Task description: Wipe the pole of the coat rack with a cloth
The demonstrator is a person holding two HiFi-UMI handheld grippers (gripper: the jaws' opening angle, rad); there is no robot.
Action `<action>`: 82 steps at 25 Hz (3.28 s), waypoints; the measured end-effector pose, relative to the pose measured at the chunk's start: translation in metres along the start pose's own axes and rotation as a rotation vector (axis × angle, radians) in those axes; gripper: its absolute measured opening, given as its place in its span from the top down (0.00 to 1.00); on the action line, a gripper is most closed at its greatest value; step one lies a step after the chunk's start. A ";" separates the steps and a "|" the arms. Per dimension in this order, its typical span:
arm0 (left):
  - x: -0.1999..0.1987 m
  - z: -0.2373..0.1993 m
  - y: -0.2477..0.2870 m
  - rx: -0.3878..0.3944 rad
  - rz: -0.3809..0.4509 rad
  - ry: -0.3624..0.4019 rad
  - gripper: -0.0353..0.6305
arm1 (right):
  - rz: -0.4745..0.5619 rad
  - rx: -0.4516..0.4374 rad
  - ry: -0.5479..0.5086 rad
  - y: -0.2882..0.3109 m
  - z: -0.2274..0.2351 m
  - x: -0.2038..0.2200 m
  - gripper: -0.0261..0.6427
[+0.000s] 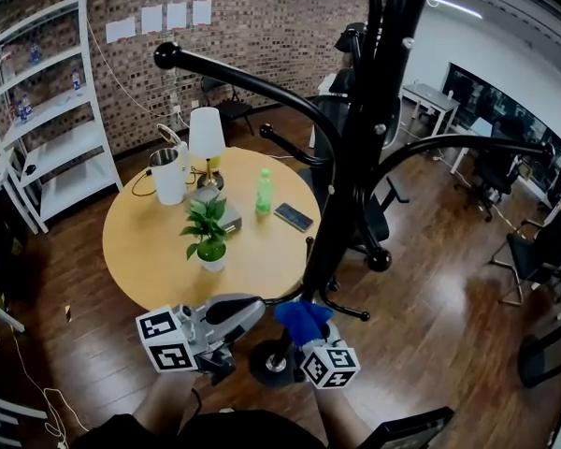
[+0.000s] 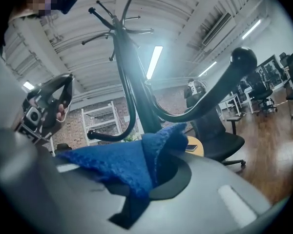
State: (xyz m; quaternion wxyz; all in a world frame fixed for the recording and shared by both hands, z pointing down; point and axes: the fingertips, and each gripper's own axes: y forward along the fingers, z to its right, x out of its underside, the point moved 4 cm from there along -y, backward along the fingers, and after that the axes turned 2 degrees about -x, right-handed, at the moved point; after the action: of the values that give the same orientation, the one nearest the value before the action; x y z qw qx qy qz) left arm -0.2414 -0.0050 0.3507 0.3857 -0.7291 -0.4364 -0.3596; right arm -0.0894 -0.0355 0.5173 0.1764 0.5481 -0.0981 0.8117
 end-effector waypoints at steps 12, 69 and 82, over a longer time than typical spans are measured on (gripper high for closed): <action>-0.006 0.005 -0.009 -0.014 0.025 0.020 0.94 | 0.224 -0.064 0.002 -0.010 -0.038 -0.112 0.92; -0.007 0.011 -0.034 -0.071 0.055 0.046 0.94 | 0.368 -0.157 -0.139 -0.010 -0.086 -0.217 0.92; -0.015 0.002 -0.061 -0.120 0.109 0.043 0.94 | 0.466 -0.196 -0.153 -0.016 -0.111 -0.284 0.92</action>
State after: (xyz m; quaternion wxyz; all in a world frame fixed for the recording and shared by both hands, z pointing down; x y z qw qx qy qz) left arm -0.3021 0.0112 0.3522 0.3695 -0.7657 -0.3654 -0.3790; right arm -0.0822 -0.0321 0.2124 0.0292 0.5507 -0.3129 0.7732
